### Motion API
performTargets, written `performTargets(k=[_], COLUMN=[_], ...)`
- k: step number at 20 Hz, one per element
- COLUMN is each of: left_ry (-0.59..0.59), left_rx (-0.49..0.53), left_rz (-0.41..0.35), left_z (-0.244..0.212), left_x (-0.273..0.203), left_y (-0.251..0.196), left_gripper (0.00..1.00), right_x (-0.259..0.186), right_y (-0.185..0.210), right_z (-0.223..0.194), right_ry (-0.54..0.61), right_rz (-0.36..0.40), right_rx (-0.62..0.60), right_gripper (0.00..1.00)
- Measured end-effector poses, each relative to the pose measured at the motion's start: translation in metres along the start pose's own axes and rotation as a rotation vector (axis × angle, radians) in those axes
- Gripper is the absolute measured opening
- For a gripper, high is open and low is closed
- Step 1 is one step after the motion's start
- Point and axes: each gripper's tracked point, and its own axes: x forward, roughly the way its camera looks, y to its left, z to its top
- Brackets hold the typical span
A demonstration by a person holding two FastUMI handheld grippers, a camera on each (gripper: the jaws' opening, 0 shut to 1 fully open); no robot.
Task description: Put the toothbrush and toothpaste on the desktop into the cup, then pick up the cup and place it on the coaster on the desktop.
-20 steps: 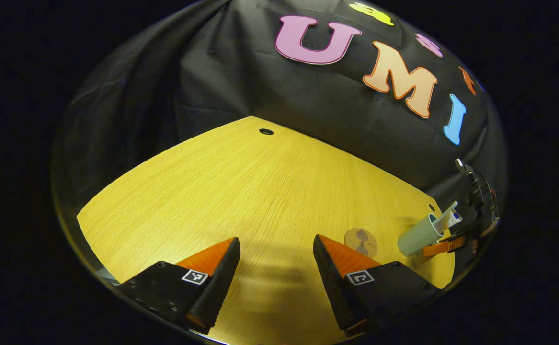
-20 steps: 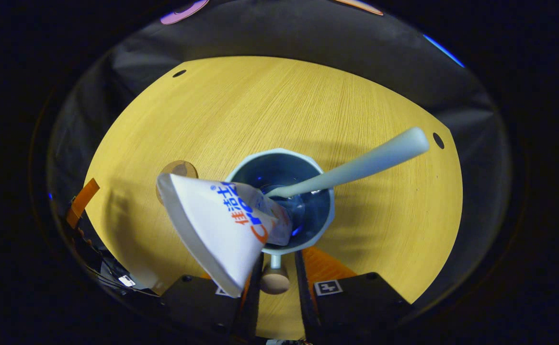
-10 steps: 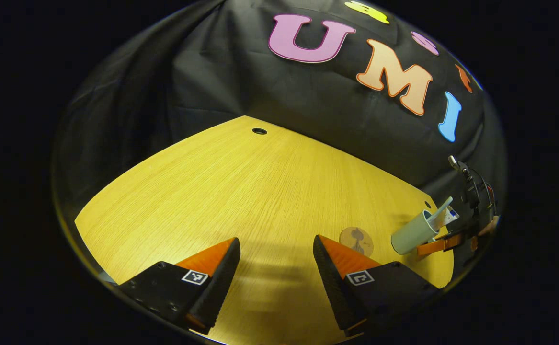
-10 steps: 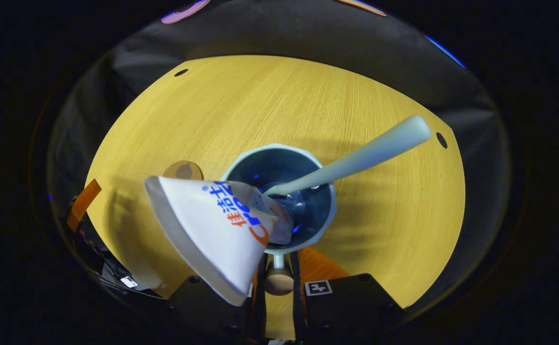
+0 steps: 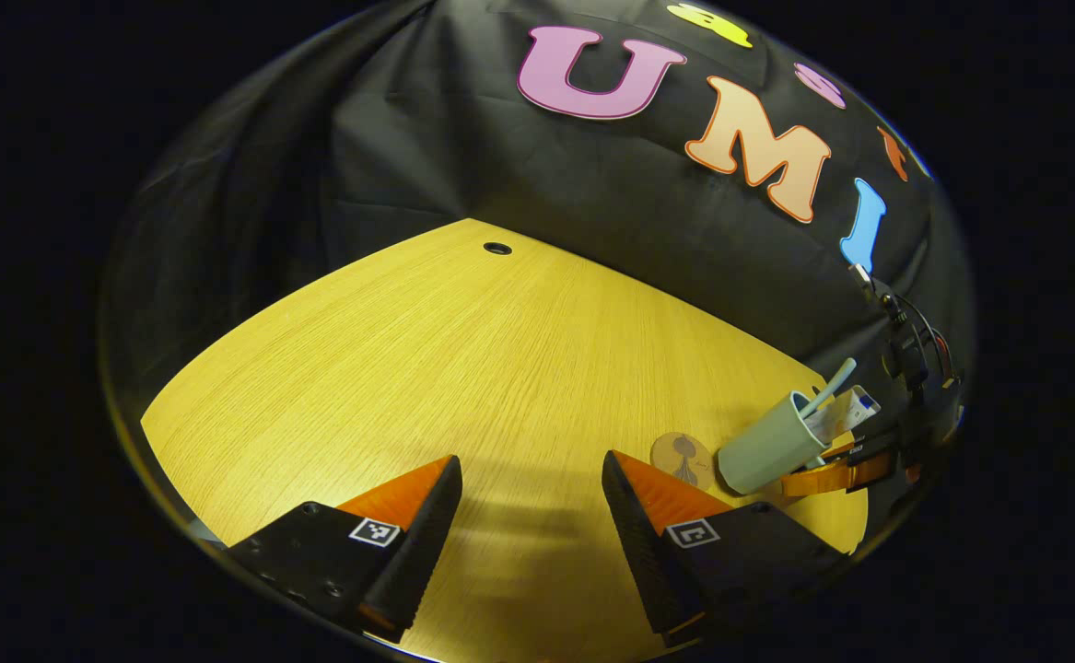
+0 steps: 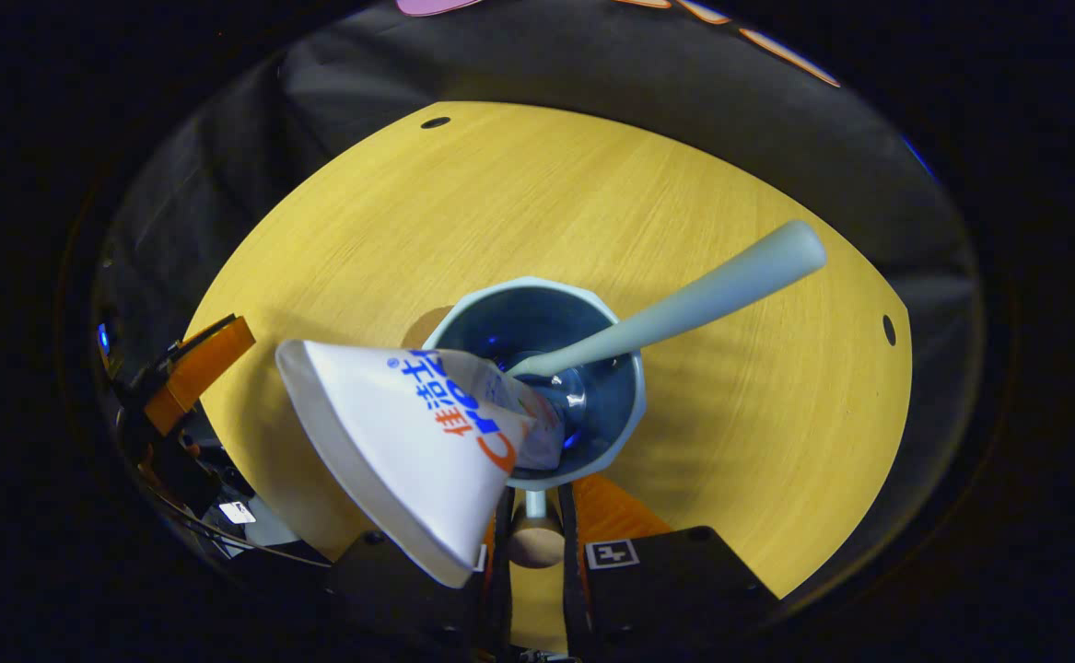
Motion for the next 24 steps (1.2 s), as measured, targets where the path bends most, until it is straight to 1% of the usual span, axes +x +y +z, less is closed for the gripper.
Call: performTargets(k=[6,11,12,13,14,17,21,23,24], left_ry=[-0.017,-0.025,-0.023,-0.022,-0.020,-0.015,-0.006,-0.003,-0.004], left_rx=[-0.036,-0.075,-0.072,-0.067,-0.062,-0.055,-0.041,-0.034,-0.031], left_rz=[0.024,0.056,0.065,0.072,0.076,0.076,0.062,0.052,0.045], left_z=[0.006,0.010,0.009,0.009,0.009,0.008,0.006,0.005,0.006], left_x=[0.000,0.001,0.002,0.003,0.003,0.003,0.003,0.002,0.002], left_y=[0.002,0.003,0.004,0.004,0.004,0.004,0.004,0.003,0.002], left_gripper=[0.89,0.89,0.89,0.92,0.89,0.89,0.89,0.89,0.89], right_x=[0.001,-0.001,-0.001,-0.001,-0.001,-0.002,-0.003,-0.008,-0.014], right_y=[-0.003,-0.008,-0.008,-0.009,-0.009,-0.012,-0.010,-0.006,-0.007], right_z=[0.002,0.004,0.003,0.002,0.001,-0.002,0.000,0.005,0.007], right_ry=[-0.008,0.012,0.014,0.018,0.024,0.048,0.037,0.004,-0.010], right_rz=[0.020,0.010,0.009,0.010,0.010,0.001,0.007,0.023,0.035], right_rx=[-0.075,-0.134,-0.140,-0.144,-0.146,-0.175,-0.169,-0.165,-0.158], right_gripper=[0.24,0.24,0.24,0.24,0.24,0.24,0.26,0.35,0.46])
